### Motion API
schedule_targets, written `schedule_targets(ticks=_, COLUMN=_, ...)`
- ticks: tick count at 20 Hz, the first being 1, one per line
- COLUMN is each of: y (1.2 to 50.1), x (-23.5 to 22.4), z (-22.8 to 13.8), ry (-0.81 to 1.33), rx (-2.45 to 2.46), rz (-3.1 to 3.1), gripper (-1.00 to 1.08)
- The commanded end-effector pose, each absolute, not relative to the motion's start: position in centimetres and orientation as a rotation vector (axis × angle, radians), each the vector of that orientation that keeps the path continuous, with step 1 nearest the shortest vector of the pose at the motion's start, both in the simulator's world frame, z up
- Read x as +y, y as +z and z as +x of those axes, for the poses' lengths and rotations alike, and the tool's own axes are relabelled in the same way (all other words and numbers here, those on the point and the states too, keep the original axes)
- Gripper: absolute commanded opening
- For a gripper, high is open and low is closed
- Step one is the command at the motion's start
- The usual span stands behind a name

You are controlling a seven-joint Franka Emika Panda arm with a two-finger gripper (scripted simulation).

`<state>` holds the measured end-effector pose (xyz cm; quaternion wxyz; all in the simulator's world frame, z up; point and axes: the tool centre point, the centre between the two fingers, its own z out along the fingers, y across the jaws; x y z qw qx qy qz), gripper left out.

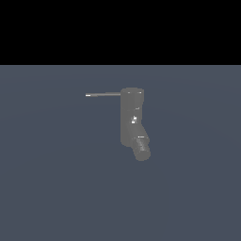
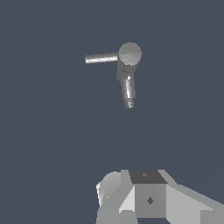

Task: Turn on the faucet by rotating a designated handle.

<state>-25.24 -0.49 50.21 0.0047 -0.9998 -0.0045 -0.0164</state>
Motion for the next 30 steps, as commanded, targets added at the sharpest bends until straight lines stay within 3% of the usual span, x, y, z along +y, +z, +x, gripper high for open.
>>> schedule_targets(ticks=1, y=50.2, x=-0.5, z=-25.2, ry=-0.051, rx=-0.014, rz=-3.132, gripper=-1.0)
schedule_targets(ticks=16, y=47.7, x=1.8, z=-23.9, ry=-0.047, rx=0.179, rz=-3.127, gripper=-1.0)
schedule_targets(ticks=30, y=41.6, x=6.6, z=-19.6, ry=-0.036, rx=0.635, rz=-3.067, gripper=-1.0)
